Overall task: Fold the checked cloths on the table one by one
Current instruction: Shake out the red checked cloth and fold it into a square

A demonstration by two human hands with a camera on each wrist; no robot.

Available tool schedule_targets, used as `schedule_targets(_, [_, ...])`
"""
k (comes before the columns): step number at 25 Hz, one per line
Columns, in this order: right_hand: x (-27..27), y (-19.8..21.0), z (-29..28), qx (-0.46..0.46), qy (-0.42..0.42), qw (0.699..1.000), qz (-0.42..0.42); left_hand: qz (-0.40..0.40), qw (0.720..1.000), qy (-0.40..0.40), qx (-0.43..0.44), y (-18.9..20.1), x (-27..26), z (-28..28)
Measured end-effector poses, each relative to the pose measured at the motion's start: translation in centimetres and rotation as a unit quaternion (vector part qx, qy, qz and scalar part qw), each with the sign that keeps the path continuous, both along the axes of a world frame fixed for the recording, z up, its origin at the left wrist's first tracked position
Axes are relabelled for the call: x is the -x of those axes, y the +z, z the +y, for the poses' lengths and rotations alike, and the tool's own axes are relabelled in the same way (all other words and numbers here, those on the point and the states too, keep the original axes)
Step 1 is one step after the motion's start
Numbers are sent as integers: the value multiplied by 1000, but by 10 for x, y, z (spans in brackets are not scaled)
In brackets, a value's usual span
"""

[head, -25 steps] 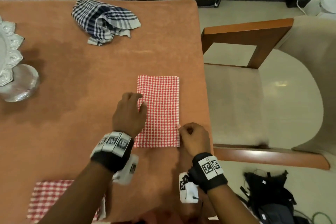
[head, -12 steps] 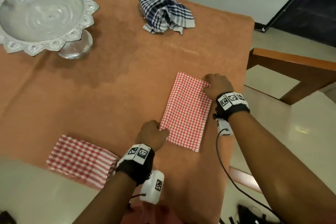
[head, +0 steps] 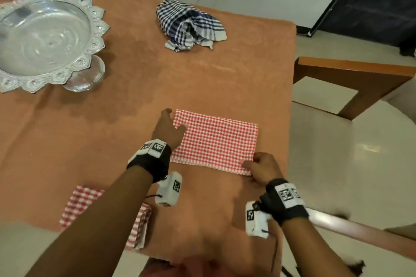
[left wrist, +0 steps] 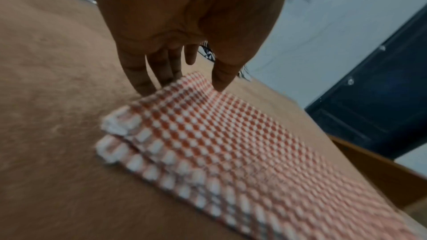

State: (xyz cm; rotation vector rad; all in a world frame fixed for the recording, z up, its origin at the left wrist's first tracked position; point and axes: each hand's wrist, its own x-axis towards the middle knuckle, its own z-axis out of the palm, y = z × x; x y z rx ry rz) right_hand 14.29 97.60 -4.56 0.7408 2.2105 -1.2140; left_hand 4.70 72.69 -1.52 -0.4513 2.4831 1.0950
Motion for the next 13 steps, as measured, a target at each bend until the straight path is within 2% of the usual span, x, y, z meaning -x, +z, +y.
schedule_targets(4, [-10, -12, -6, -91, -11, 995, 38, 20, 998, -29, 56, -17, -19, 3])
schedule_targets(7, [-17, -3, -13, -132, 11, 990, 38, 53, 996, -45, 52, -22, -25, 0])
schedule_targets(10, [-19, 16, -19, -162, -36, 986, 29, 88, 992, -70, 62, -25, -23, -5])
schedule_targets(12, [-16, 27, -28, -211, -60, 973, 74, 142, 976, -126, 112, -22, -28, -2])
schedule_targets(13, [-11, 31, -38, -222, -52, 965, 128, 177, 964, -153, 122, -20, -30, 4])
